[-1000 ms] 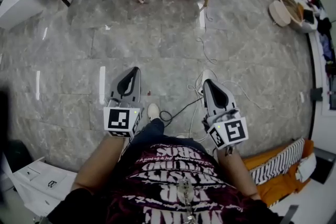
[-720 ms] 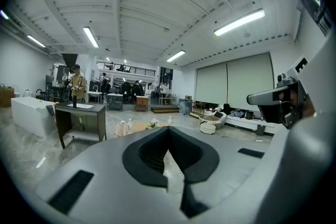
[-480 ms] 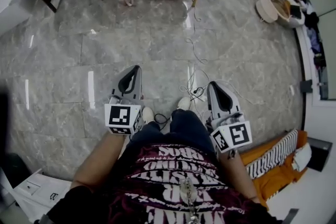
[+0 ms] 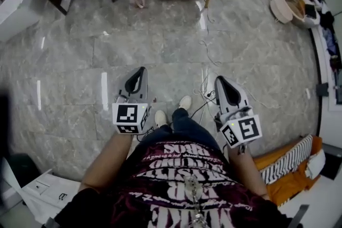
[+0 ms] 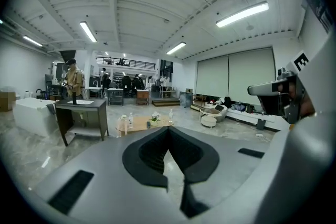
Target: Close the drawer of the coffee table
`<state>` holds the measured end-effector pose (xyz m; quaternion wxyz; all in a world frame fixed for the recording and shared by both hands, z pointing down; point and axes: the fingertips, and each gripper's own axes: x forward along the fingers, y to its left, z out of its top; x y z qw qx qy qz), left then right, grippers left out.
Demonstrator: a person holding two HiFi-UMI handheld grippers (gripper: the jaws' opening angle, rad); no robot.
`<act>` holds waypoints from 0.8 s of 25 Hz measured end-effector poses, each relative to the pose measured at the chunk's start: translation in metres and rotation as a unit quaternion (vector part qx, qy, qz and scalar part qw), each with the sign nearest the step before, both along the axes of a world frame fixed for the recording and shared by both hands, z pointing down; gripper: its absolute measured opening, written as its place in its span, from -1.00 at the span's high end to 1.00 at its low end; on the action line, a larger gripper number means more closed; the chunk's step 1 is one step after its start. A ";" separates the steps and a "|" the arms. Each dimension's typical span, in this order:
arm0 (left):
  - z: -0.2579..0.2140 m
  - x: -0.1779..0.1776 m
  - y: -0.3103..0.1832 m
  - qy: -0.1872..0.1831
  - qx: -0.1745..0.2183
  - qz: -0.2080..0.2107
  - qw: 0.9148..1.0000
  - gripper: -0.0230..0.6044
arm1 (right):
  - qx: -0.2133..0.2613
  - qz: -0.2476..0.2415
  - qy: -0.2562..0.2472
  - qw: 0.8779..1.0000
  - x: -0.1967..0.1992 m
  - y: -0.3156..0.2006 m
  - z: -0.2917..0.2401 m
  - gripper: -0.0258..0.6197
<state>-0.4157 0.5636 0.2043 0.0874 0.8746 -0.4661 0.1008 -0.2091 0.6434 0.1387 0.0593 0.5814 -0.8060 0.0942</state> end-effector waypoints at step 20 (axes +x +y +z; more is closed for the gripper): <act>-0.043 0.129 -0.102 0.006 0.039 -0.004 0.999 0.85 | 0.017 -0.004 -0.029 0.999 0.126 -0.085 0.011 0.81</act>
